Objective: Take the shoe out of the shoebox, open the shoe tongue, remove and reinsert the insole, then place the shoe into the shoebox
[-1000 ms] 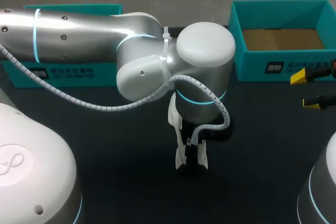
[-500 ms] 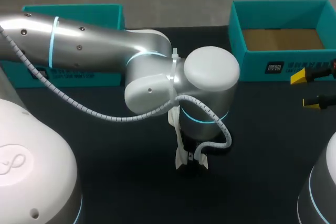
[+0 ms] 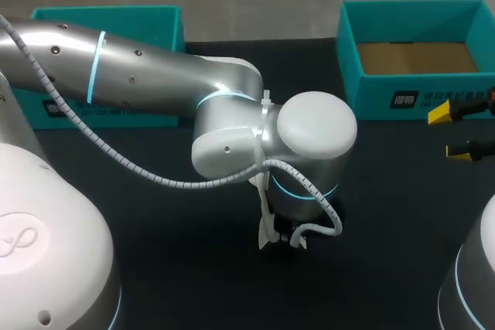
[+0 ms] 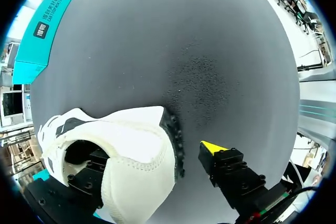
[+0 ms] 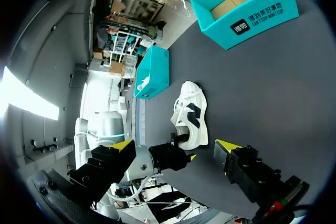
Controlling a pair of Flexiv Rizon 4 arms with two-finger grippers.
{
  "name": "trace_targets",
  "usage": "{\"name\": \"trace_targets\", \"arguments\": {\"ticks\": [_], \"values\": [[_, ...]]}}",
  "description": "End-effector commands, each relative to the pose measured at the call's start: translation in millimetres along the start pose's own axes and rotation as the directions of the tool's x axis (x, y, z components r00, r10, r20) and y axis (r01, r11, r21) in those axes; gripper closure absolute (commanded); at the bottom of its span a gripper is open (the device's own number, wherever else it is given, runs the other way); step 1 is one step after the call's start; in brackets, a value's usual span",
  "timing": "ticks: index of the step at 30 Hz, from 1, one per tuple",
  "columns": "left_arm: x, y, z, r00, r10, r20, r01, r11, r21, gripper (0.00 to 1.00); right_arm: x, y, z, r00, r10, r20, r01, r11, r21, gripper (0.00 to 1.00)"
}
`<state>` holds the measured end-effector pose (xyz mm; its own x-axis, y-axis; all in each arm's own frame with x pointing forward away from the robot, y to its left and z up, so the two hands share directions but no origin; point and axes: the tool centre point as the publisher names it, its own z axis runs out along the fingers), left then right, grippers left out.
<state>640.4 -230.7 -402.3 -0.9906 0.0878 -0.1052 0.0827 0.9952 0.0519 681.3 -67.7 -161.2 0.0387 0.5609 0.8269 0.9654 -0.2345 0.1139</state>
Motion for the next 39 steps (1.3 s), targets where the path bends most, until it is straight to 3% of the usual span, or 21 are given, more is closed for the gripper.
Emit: {"name": "trace_targets", "arguments": {"ticks": [1,9,13,20,39], "values": [[2.1,-1,2,1.000,-0.005,0.007,0.005,1.000,0.004,0.60,0.4,-1.5,0,1.000,0.001,0.003,-0.001,1.000,-0.002,0.00],[2.5,0,0,1.000,-0.005,0.006,0.005,1.000,0.002,0.78,0.4,-1.5,0,1.000,0.001,0.003,-0.001,1.000,-0.002,0.00],[3.4,1,-2,1.000,-0.005,0.001,0.005,1.000,0.007,1.00,0.4,-1.5,0,1.000,0.001,0.003,-0.001,1.000,-0.002,0.00],[7.3,3,-18,0.999,-0.038,-0.027,0.039,0.999,0.013,1.00,0.4,-1.5,0,1.000,0.001,0.003,-0.001,1.000,-0.002,0.00],[0.5,21,-113,0.988,-0.044,-0.151,0.048,0.999,0.024,1.00,0.4,-1.5,0,1.000,0.001,0.003,-0.001,1.000,-0.002,0.00]]}}
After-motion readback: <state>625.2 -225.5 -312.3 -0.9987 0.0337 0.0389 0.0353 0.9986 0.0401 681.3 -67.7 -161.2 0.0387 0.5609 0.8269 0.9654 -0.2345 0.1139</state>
